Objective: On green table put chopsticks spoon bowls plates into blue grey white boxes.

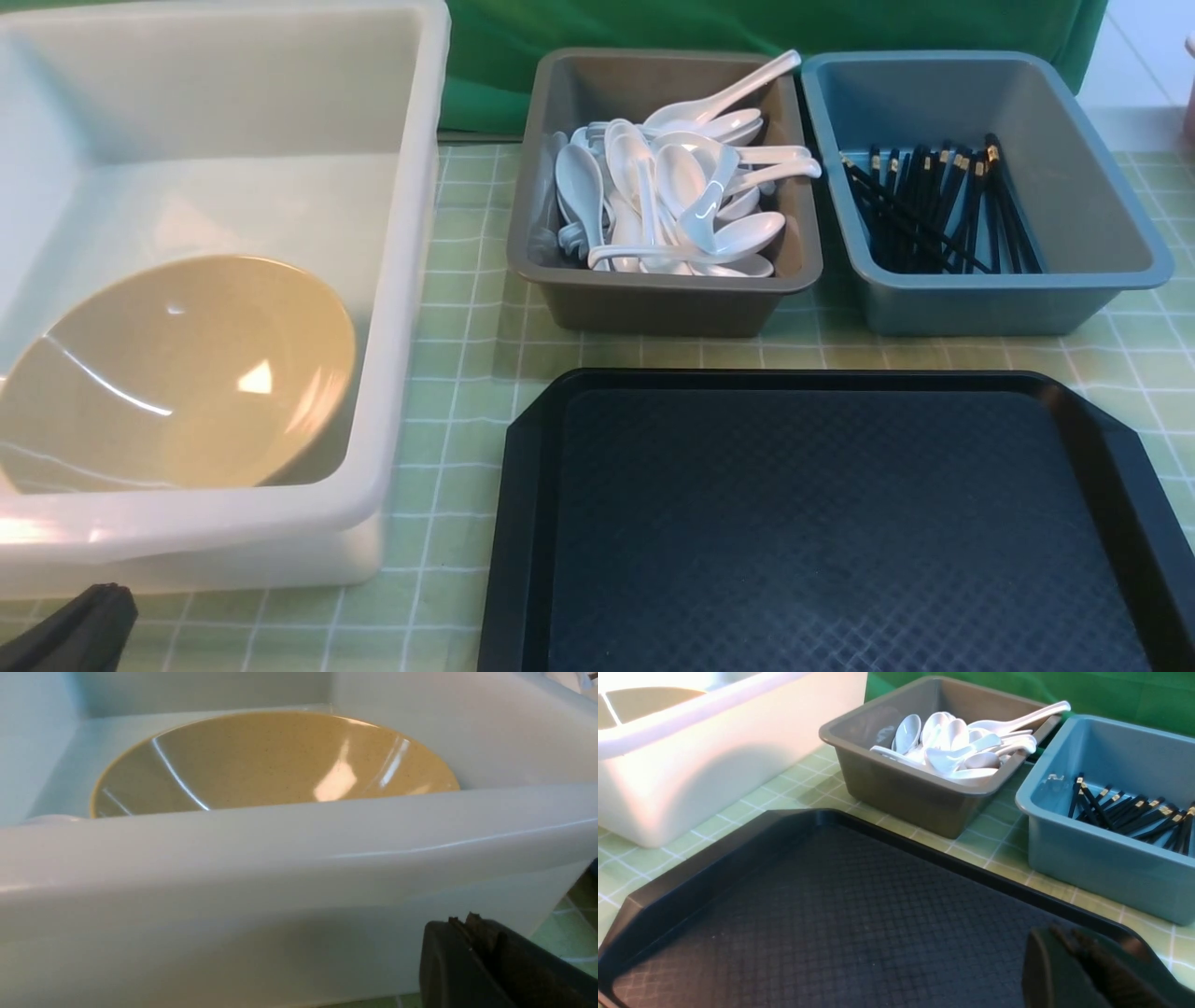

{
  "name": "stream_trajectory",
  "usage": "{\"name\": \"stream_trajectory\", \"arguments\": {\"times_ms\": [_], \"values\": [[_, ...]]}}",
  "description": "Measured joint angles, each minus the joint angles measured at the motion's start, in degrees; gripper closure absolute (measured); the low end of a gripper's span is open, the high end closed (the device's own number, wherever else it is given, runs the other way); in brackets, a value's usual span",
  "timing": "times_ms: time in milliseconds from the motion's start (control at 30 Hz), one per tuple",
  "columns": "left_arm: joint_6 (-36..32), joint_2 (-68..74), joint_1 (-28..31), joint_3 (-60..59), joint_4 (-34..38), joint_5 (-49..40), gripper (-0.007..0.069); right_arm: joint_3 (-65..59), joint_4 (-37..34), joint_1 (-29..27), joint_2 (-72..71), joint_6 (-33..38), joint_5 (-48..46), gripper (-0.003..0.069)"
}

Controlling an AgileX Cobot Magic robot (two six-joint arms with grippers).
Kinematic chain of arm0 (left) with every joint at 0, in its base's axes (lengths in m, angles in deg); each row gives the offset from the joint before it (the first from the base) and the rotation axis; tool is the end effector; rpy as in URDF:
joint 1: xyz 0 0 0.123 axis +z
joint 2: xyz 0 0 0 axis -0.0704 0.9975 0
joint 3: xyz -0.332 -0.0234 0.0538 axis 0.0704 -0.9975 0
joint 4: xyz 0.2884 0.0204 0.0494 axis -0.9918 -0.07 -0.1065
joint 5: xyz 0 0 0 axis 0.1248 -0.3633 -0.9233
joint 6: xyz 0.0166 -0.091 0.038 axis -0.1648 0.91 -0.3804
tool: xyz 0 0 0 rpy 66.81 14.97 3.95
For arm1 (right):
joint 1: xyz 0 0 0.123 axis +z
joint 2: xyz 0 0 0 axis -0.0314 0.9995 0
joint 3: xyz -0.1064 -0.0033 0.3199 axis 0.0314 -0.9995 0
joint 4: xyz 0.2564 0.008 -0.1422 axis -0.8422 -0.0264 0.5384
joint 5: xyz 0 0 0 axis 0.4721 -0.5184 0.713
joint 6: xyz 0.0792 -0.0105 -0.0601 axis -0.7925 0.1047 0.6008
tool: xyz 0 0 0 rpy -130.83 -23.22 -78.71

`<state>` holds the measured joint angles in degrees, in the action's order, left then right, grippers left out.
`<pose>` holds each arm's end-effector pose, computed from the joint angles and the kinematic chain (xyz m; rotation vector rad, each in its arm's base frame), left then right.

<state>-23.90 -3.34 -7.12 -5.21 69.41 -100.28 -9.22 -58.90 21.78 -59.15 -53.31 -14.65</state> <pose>0.0520 -0.0034 0.1728 0.1044 1.8138 -0.0043 0.0401 0.0184 0.2898 -0.3803 1.6418 0.2885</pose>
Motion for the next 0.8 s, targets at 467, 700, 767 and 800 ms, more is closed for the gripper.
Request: {"name": "stream_trajectory", "arguments": {"times_ms": [467, 700, 767, 800], "values": [[0.07, 0.0, 2.11, 0.0, -0.05, 0.0, 0.0626, 0.0, 0.0, -0.06, 0.0, 0.0, 0.0, 0.0587], [0.07, 0.0, 2.11, 0.0, -0.05, 0.0, 0.0626, -1.01, 0.18, -0.19, 0.0, 0.17, 0.12, 0.058], [0.07, 0.0, 2.11, 0.0, -0.05, 0.0, 0.0626, -1.94, 1.68, -1.24, 0.0, 1.47, 0.5, 0.058], [0.07, 0.0, 2.11, 0.0, -0.05, 0.0, 0.0626, -2.29, 2.02, -2.13, 0.0, 2.18, 0.56, 0.058]]}}
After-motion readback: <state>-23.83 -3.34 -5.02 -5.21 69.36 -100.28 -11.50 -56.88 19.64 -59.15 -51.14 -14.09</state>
